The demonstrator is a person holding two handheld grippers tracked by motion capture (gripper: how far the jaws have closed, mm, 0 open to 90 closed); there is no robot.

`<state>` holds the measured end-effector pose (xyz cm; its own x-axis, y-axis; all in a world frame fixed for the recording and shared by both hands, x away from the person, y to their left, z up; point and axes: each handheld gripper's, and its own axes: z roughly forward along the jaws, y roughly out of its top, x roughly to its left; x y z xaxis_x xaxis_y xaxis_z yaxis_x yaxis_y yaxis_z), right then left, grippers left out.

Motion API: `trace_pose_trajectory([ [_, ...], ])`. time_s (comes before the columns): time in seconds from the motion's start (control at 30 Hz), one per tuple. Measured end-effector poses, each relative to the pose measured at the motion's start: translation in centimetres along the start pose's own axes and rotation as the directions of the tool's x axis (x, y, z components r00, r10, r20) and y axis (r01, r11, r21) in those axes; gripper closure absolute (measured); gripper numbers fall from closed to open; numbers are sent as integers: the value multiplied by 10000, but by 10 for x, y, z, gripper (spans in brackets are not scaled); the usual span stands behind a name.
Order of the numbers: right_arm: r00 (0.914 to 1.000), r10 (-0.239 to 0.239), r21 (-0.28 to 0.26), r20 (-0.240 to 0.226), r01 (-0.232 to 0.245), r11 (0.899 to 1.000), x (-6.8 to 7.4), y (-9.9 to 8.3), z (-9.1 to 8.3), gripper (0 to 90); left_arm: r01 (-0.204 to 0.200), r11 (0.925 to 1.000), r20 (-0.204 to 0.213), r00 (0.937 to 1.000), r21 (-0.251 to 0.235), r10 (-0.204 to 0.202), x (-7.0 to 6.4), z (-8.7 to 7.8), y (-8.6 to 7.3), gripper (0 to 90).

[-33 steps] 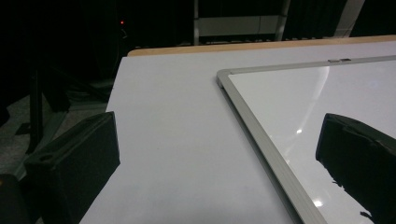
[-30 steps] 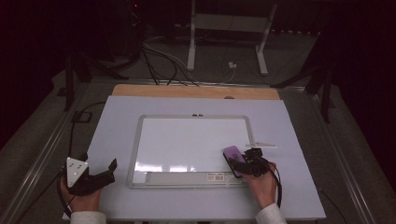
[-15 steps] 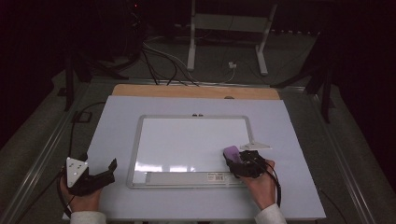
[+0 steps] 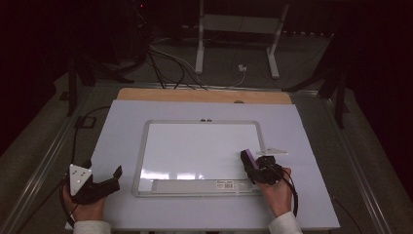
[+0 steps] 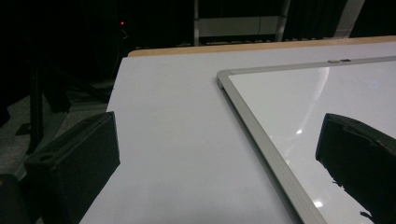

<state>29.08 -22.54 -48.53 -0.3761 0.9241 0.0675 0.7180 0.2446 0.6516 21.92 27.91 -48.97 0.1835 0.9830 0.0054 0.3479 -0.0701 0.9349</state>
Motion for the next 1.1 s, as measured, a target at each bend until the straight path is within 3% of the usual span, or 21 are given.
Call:
trace_pose_trajectory([
  [0.1, 9999, 29, -54, 145, -28, 10000, -1, -1, -4, 630, 8, 10000, 2, 10000, 0, -8, 0, 0, 0, 5],
  [0.57, 9922, 512, -45, 1137, -511, 9987, -1, -15, -17, 632, -6, 10000, -18, 10000, -7, 6, -1, 0, 0, 5],
  [0.87, 9853, 872, -148, 1473, -859, 9962, 2, -17, -18, 631, -29, 10000, -25, 10000, -5, 29, -1, 0, 0, 5],
  [1.1, 9737, 1251, -354, 1902, -1205, 9921, 1, -18, -18, 625, -29, 10000, -27, 10000, 6, 29, -1, 0, 0, 5],
])
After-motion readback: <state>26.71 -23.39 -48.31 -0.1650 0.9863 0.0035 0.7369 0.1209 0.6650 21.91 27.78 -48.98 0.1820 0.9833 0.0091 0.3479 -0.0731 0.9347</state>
